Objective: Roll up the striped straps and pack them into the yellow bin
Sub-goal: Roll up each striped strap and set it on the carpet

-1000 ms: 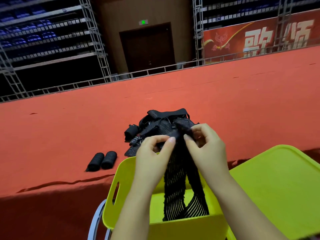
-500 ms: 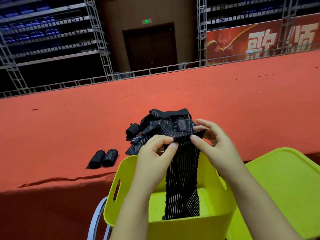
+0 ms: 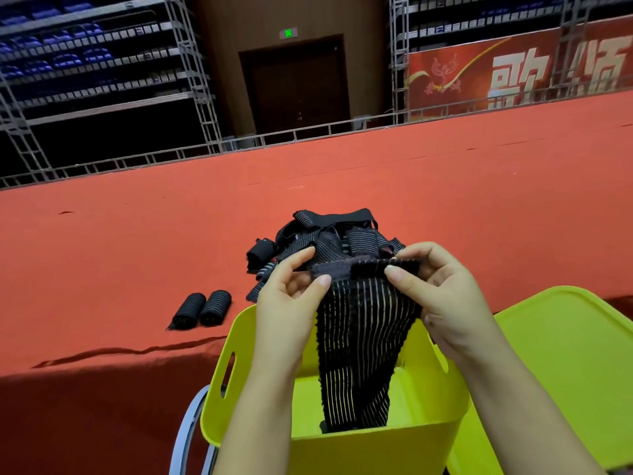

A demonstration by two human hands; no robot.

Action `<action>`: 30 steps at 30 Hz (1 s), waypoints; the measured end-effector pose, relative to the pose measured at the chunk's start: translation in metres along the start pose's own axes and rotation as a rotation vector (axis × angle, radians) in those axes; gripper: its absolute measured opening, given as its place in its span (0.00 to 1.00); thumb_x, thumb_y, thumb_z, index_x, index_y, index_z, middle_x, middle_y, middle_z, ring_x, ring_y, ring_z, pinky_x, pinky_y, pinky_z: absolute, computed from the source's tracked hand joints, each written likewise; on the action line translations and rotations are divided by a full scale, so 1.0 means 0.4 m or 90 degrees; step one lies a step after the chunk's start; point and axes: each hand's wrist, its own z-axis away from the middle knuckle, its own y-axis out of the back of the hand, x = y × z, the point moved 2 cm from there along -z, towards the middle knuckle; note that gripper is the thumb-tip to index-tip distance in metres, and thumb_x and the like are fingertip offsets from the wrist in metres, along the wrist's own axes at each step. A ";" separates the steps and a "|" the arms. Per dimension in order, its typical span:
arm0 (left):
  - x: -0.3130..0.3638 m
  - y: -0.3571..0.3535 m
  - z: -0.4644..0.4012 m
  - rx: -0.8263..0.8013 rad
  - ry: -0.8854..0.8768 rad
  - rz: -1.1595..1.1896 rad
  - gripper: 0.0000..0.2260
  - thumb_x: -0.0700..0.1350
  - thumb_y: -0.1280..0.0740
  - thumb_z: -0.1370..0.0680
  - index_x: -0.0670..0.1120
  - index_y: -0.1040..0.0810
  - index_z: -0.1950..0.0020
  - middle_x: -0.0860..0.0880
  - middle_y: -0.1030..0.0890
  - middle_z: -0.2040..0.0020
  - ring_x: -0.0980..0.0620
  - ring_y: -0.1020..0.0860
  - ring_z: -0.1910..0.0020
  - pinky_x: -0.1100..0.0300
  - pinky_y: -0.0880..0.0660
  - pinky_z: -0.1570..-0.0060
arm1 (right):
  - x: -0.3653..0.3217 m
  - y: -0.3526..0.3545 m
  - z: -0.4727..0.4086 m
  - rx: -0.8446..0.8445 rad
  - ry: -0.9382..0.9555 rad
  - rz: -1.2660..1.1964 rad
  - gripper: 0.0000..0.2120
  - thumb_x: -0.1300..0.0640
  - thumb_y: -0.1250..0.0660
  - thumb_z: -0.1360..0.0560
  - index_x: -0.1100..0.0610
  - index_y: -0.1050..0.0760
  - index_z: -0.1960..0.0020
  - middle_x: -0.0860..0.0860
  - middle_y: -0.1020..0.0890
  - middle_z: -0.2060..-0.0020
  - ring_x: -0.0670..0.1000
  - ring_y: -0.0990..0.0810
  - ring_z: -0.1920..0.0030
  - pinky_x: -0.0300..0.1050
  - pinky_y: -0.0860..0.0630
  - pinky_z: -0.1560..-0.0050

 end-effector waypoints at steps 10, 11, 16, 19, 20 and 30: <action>0.017 -0.023 0.038 -0.051 0.006 0.100 0.14 0.31 0.35 0.23 0.50 0.19 0.50 0.50 0.14 0.58 0.55 0.16 0.57 0.65 0.23 0.60 | 0.012 -0.037 0.021 0.071 -0.024 0.009 0.22 0.70 0.30 0.30 0.51 0.30 0.43 0.53 0.15 0.61 0.49 0.16 0.60 0.40 0.21 0.61; 0.018 -0.024 0.041 -0.056 0.006 0.110 0.14 0.30 0.36 0.23 0.49 0.19 0.50 0.51 0.14 0.58 0.56 0.16 0.57 0.66 0.22 0.60 | 0.011 -0.038 0.022 0.076 -0.022 0.006 0.22 0.70 0.30 0.30 0.50 0.30 0.43 0.52 0.15 0.61 0.49 0.16 0.60 0.40 0.21 0.61; 0.025 -0.030 0.053 -0.070 -0.010 0.126 0.15 0.30 0.39 0.22 0.48 0.19 0.49 0.50 0.14 0.57 0.56 0.16 0.55 0.66 0.22 0.59 | 0.008 -0.042 0.023 0.087 -0.016 0.021 0.22 0.69 0.30 0.30 0.49 0.30 0.43 0.53 0.14 0.59 0.50 0.16 0.57 0.42 0.20 0.57; 0.028 -0.031 0.056 -0.083 -0.016 0.128 0.15 0.30 0.39 0.21 0.48 0.19 0.49 0.51 0.14 0.56 0.56 0.16 0.55 0.65 0.22 0.58 | 0.008 -0.043 0.023 0.088 -0.011 0.029 0.23 0.69 0.30 0.30 0.49 0.31 0.43 0.54 0.14 0.57 0.51 0.16 0.56 0.43 0.20 0.56; 0.026 -0.030 0.057 -0.084 -0.018 0.125 0.15 0.30 0.40 0.21 0.48 0.19 0.49 0.51 0.14 0.56 0.56 0.17 0.55 0.65 0.22 0.58 | 0.008 -0.044 0.023 0.087 -0.007 0.032 0.23 0.69 0.30 0.30 0.49 0.31 0.43 0.53 0.14 0.57 0.50 0.15 0.56 0.43 0.20 0.56; 0.033 -0.022 0.061 -0.084 -0.089 0.103 0.08 0.36 0.30 0.26 0.47 0.18 0.52 0.55 0.16 0.60 0.60 0.19 0.58 0.67 0.24 0.57 | 0.022 -0.049 0.028 0.092 0.005 0.059 0.19 0.68 0.29 0.29 0.50 0.29 0.44 0.54 0.15 0.55 0.51 0.16 0.54 0.46 0.20 0.51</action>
